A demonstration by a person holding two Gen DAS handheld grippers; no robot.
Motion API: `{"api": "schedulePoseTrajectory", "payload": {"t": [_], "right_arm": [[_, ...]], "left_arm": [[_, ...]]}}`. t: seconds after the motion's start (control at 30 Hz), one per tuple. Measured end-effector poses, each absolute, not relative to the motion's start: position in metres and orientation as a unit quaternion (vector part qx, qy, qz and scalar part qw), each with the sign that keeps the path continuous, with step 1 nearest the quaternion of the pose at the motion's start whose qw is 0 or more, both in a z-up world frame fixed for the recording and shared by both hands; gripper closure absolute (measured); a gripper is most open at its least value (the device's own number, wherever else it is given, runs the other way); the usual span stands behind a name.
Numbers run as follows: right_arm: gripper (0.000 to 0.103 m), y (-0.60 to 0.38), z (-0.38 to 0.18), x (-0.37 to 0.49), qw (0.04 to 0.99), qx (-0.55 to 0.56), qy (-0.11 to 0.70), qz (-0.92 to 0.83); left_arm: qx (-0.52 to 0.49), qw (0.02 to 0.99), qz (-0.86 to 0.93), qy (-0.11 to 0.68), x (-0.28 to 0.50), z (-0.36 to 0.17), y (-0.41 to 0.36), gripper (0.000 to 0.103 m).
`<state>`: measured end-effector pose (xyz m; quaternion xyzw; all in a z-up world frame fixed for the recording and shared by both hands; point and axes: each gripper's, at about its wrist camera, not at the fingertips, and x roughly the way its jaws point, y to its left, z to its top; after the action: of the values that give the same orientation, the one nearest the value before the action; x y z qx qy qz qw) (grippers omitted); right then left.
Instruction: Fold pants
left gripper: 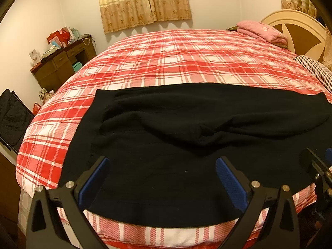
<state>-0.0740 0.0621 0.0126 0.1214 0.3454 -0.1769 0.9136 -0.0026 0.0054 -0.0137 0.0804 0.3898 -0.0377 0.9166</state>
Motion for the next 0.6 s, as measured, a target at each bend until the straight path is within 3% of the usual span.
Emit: {"api": "schedulePoseTrajectory", "payload": {"t": [0.6], "right_arm": [[0.001,0.0624,0.0127,-0.0742,0.913,0.122,0.346,-0.176]], "left_arm": [[0.079,0.916,-0.04,0.392,-0.0028,-0.014,0.0067,0.0]]}}
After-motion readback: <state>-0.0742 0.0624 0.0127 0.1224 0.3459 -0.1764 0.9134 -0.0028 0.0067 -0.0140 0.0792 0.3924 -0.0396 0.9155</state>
